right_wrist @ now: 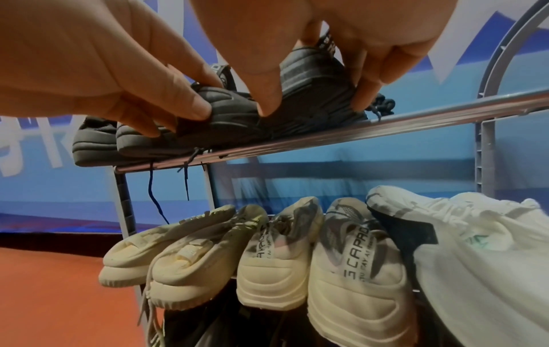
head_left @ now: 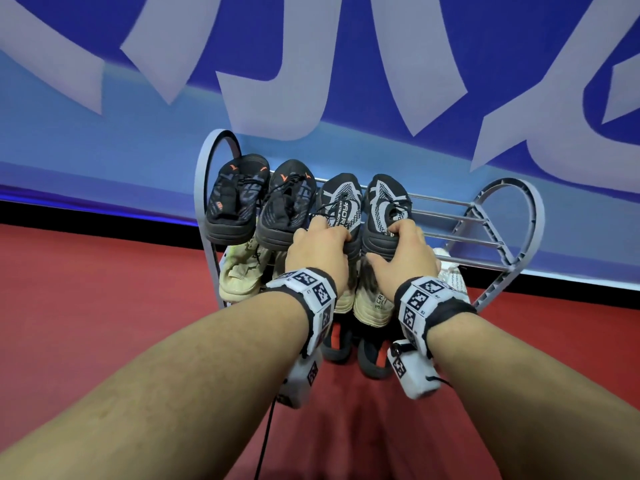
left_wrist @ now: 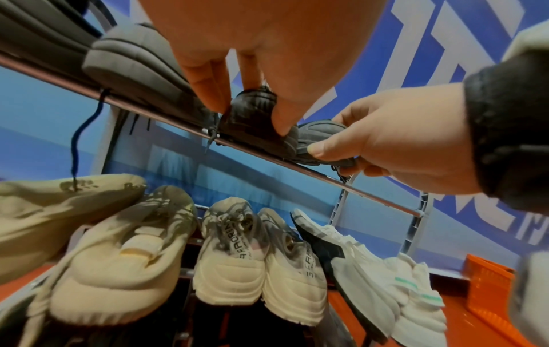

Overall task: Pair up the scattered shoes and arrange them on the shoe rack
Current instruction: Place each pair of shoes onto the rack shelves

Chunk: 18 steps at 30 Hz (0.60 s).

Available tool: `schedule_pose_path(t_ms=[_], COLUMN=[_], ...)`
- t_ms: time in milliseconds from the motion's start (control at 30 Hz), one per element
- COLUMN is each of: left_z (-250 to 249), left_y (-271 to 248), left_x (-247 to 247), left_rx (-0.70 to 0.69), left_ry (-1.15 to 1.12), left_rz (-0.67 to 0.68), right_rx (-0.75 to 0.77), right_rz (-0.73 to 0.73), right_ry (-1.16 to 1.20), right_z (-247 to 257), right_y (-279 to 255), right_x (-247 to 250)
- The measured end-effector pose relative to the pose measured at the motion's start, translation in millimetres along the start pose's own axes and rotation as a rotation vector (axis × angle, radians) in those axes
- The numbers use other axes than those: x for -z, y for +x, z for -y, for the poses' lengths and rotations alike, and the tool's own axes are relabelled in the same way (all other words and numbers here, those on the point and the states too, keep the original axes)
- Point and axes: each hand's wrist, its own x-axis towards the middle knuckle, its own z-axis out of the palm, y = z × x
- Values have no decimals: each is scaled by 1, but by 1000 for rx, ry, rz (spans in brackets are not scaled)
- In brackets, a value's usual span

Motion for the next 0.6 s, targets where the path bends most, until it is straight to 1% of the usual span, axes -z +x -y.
schedule_pose_path(t_ms=[133,233,400,467,600], left_z=[-5,-10,-17,-17,-17], left_y=[1,4,10,10,3], left_x=[-3,-8,-14,-15,-11], left_rx=[-12,-21,27,39,11], left_ry=[20,43,-115,-139,-159], left_rz=[8,-15,1,-1,17], right_rx=[17,-13,-70,-77,-71], right_rz=[1,-1,66,97,154], right_ry=[34,11,-83,-116,-146], right_z=[-9,-11,-9,-7,-4], right_y=[2,3,4,2,-5], right_x=[-3,-5,-5,-3,4])
